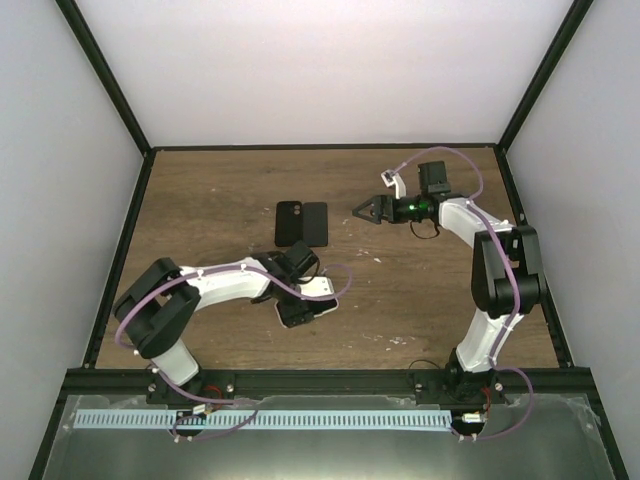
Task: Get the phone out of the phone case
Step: Pick up the phone at the center of the board.
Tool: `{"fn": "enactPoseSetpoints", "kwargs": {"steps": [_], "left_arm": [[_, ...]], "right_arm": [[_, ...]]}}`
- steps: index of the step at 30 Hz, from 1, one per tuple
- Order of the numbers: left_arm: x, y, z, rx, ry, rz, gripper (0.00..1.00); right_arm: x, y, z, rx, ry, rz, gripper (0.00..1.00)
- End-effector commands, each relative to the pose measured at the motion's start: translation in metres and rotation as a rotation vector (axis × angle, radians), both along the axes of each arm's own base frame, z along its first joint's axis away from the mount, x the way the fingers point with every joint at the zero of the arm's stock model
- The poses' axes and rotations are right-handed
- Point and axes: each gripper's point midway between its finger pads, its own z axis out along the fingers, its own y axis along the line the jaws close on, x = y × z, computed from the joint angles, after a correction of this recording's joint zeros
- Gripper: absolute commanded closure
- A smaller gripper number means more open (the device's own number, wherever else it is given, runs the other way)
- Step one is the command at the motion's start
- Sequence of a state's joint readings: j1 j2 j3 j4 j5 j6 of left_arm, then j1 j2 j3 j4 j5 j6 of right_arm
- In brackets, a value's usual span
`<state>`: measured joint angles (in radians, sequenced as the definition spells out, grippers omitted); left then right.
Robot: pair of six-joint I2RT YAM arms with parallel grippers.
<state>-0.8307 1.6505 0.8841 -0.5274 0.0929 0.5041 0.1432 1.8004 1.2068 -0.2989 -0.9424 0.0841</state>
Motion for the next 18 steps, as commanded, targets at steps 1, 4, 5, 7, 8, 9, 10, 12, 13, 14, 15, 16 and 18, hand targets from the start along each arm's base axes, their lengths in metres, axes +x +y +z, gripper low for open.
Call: {"fn": "enactPoseSetpoints", "kwargs": {"steps": [1,4,5,7,8,9,10,12,13,14,15,16,18], "left_arm": [[0.001,0.011,-0.025,0.08,0.025,0.045,0.06],[-0.005,0.01,-0.036,0.107,0.033,0.042,0.11],[-0.007,0.011,-0.04,0.124,0.022,0.038,0.13],[-0.011,0.011,-0.047,0.156,-0.006,0.021,0.19],[-0.013,0.011,-0.048,0.161,-0.016,0.018,0.22],[-0.014,0.009,-0.047,0.153,-0.017,0.021,0.25],[-0.014,0.007,-0.044,0.138,-0.016,0.031,0.28],[-0.008,0.002,-0.034,0.099,-0.038,0.053,0.35],[-0.002,-0.001,-0.026,0.069,-0.061,0.07,0.37],[0.005,-0.004,-0.018,0.035,-0.077,0.093,0.4],[0.014,-0.007,-0.007,-0.011,-0.088,0.123,0.43],[0.023,-0.009,0.005,-0.055,-0.102,0.155,0.46],[0.04,-0.011,0.026,-0.122,-0.138,0.205,0.51]], "right_arm": [[-0.001,-0.002,0.021,0.024,-0.052,-0.019,0.0],[0.0,-0.007,0.026,0.028,-0.062,-0.042,0.0],[0.0,-0.008,0.026,0.031,-0.064,-0.048,0.0],[-0.001,-0.01,0.027,0.032,-0.064,-0.059,0.0],[-0.001,-0.01,0.027,0.032,-0.066,-0.063,0.0],[-0.001,-0.011,0.027,0.033,-0.066,-0.068,0.0],[-0.001,-0.012,0.028,0.034,-0.068,-0.071,0.0],[-0.001,-0.012,0.032,0.044,-0.079,-0.068,0.0],[-0.002,-0.012,0.035,0.052,-0.086,-0.063,0.0],[-0.004,-0.011,0.039,0.063,-0.098,-0.055,0.0],[-0.005,-0.01,0.044,0.077,-0.112,-0.047,0.0],[-0.008,-0.009,0.048,0.089,-0.125,-0.041,0.0],[-0.01,-0.008,0.056,0.108,-0.152,-0.035,0.0]]}}
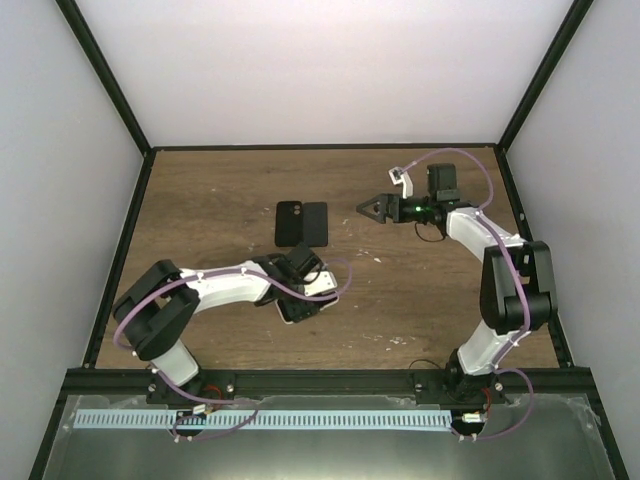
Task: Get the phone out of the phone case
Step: Pick up the phone at the center of the board.
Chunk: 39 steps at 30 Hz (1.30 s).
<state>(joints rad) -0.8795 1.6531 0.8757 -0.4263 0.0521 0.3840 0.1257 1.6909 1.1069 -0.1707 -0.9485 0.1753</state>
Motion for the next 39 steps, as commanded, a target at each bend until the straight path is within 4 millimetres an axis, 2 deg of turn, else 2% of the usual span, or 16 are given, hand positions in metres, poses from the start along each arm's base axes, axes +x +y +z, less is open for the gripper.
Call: {"fn": "enactPoseSetpoints", "kwargs": {"steps": [1,6,11,16,20,26,29,34,39], "left_arm": [[0.042,0.01,0.032,-0.087,-0.106,0.145,0.52],[0.068,0.007,0.078,-0.21,-0.163,0.229,0.56],[0.102,0.014,0.131,-0.322,-0.239,0.337,0.58],[0.127,0.024,0.188,-0.432,-0.308,0.419,0.58],[0.131,0.023,0.218,-0.491,-0.346,0.436,0.57],[0.13,0.023,0.239,-0.544,-0.354,0.459,0.57],[0.128,0.022,0.244,-0.567,-0.348,0.468,0.58],[0.126,0.021,0.25,-0.584,-0.344,0.459,0.59],[0.124,0.02,0.252,-0.59,-0.343,0.448,0.59]], "right_arm": [[-0.004,0.0,0.037,0.063,-0.11,0.019,0.0],[-0.012,0.006,0.056,0.125,-0.124,0.06,0.0],[-0.021,0.021,0.079,0.179,-0.119,0.102,0.0],[-0.036,0.055,0.081,0.213,-0.043,0.171,0.0],[-0.044,0.084,0.082,0.248,0.035,0.238,0.03],[-0.05,0.11,0.1,0.287,0.033,0.289,0.11],[-0.049,0.118,0.108,0.295,0.008,0.277,0.21],[-0.04,0.127,0.099,0.299,0.126,0.227,0.38],[-0.041,0.136,0.097,0.313,0.162,0.239,0.43]]}}
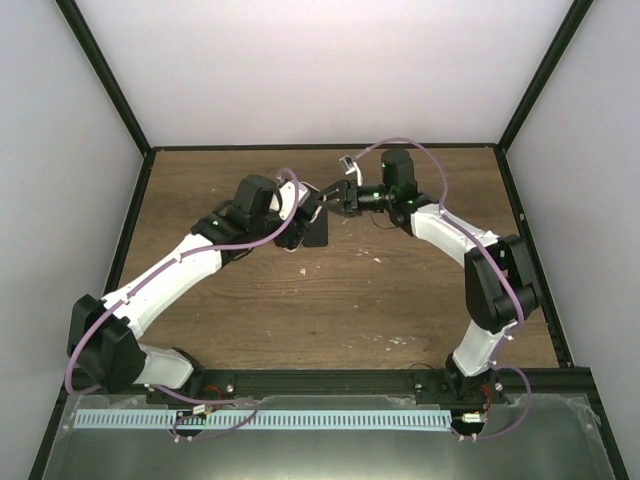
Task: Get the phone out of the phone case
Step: Pick up the phone at the center of the board.
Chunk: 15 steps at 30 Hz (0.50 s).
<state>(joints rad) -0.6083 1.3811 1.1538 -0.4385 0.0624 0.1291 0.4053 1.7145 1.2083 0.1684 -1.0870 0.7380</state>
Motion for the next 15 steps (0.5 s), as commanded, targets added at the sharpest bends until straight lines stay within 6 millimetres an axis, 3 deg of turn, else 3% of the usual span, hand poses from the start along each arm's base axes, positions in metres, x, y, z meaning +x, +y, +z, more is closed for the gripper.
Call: {"fn": "enactPoseSetpoints", "kwargs": {"steps": [1,5,15], "left_arm": [[0.003,-0.007,0.046,-0.094,-0.094,-0.011,0.59],[0.004,-0.007,0.047,-0.099,-0.095,-0.008,0.59],[0.004,-0.004,0.044,-0.083,-0.102,0.006,0.59]], "right_arm": [[0.002,0.014,0.011,0.019,0.016,0.008,0.44],[-0.005,0.024,0.014,0.021,0.005,0.03,0.52],[-0.002,0.024,0.012,0.006,0.029,0.004,0.81]]}}
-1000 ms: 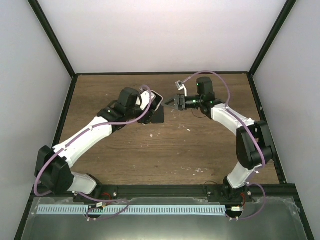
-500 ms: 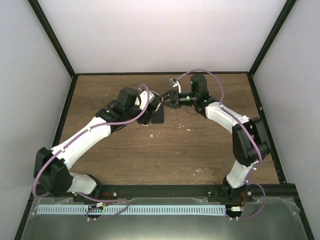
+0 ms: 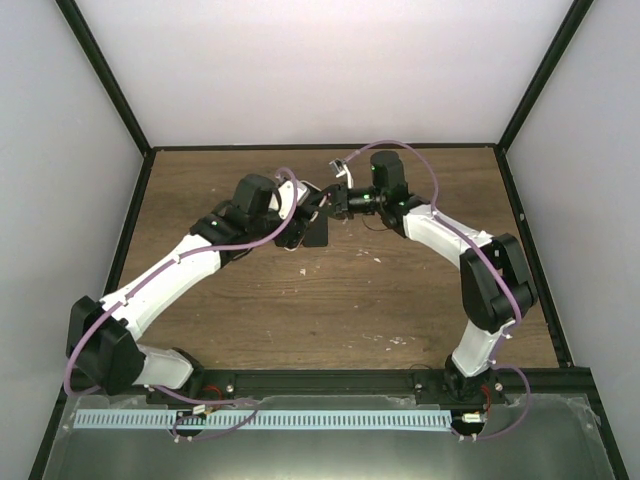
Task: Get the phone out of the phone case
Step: Pick up the phone at the center of the board.
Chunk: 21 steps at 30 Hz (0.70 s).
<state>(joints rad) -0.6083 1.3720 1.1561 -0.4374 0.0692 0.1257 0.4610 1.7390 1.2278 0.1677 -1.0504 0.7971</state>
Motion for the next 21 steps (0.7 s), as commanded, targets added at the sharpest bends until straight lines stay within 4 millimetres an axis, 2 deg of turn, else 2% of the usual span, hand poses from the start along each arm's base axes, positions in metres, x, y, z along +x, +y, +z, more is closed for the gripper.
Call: {"fn": "enactPoseSetpoints", "kwargs": {"steps": [1,7,14,17,21], "left_arm": [[0.005,-0.002,0.037,-0.067,-0.095,0.012,0.59],[0.001,0.001,0.024,-0.033,-0.06,0.01,0.52],[-0.02,0.002,0.012,-0.017,0.041,-0.046,0.17],[-0.034,0.002,0.015,-0.046,0.065,-0.086,0.08],[-0.059,-0.005,0.022,-0.117,0.135,-0.176,0.04]], "right_arm": [[0.005,0.003,0.017,0.018,-0.026,-0.007,0.84],[0.007,0.001,0.02,0.017,-0.044,-0.012,0.96],[0.01,-0.016,0.038,0.035,-0.131,-0.011,0.99],[0.008,-0.028,0.047,0.049,-0.168,-0.003,0.99],[0.003,-0.042,0.06,0.072,-0.229,0.009,0.99]]}}
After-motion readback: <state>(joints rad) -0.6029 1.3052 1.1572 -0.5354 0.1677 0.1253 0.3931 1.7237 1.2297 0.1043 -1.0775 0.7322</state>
